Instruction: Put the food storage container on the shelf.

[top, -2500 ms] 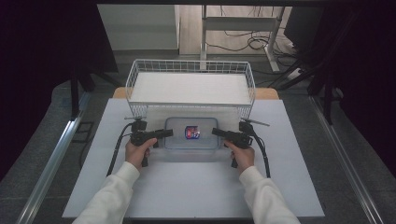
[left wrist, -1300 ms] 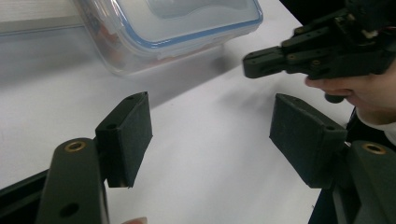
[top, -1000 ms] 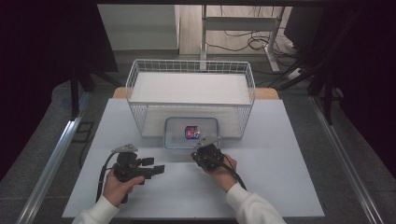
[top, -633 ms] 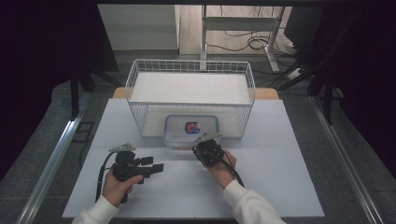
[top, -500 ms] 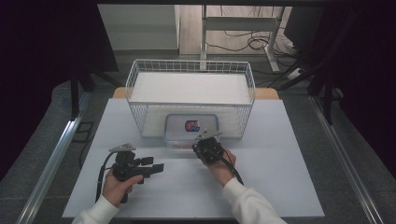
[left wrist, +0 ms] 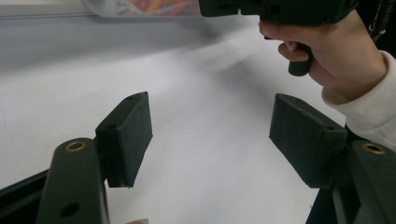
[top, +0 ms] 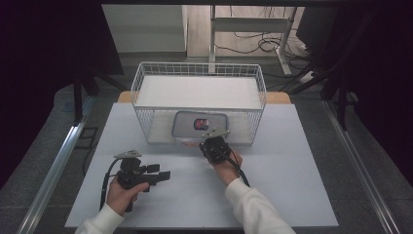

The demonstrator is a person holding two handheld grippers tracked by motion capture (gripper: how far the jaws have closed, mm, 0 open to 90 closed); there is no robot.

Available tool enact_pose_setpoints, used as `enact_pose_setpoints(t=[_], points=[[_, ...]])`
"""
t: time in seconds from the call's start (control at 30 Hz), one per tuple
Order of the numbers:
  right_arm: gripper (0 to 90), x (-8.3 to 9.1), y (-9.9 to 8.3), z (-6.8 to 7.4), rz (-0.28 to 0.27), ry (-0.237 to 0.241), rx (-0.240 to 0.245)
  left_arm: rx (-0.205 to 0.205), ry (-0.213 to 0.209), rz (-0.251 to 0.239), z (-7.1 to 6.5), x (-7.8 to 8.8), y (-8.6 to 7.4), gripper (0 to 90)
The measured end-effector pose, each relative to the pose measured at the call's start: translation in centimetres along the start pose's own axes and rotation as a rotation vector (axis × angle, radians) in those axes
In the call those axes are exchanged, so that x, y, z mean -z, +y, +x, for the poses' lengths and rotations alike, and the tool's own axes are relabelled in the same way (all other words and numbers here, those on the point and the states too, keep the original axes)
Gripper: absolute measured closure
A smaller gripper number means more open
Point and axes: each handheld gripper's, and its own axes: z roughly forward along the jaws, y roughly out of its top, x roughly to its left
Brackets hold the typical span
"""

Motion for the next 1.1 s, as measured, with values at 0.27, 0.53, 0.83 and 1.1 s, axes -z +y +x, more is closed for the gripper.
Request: enact_pose_setpoints(t=[0.27,0.53,0.83,1.1], points=[[89.0,-0.5,0.3,-0.8,-0.013,-0.034,-0.042,0.000,-0.002,0.001,0.0,0.0,0.0,29.4],[88.9,-1.1,0.8,-1.4,-0.018,-0.048,-0.070,0.004,0.005,0.002,0.2,0.0,0.0,29.4],[88.9,0.2,0.6,-1.5,-0.033,0.010,-0.074,-0.001,0.016,0.004,0.4,0.1,0.0,29.4],[88.9,4.1,-0.6,-0.9,-0.032,0.064,0.005,-0.003,0.031,-0.005,0.3,0.4,-0.1,29.5]])
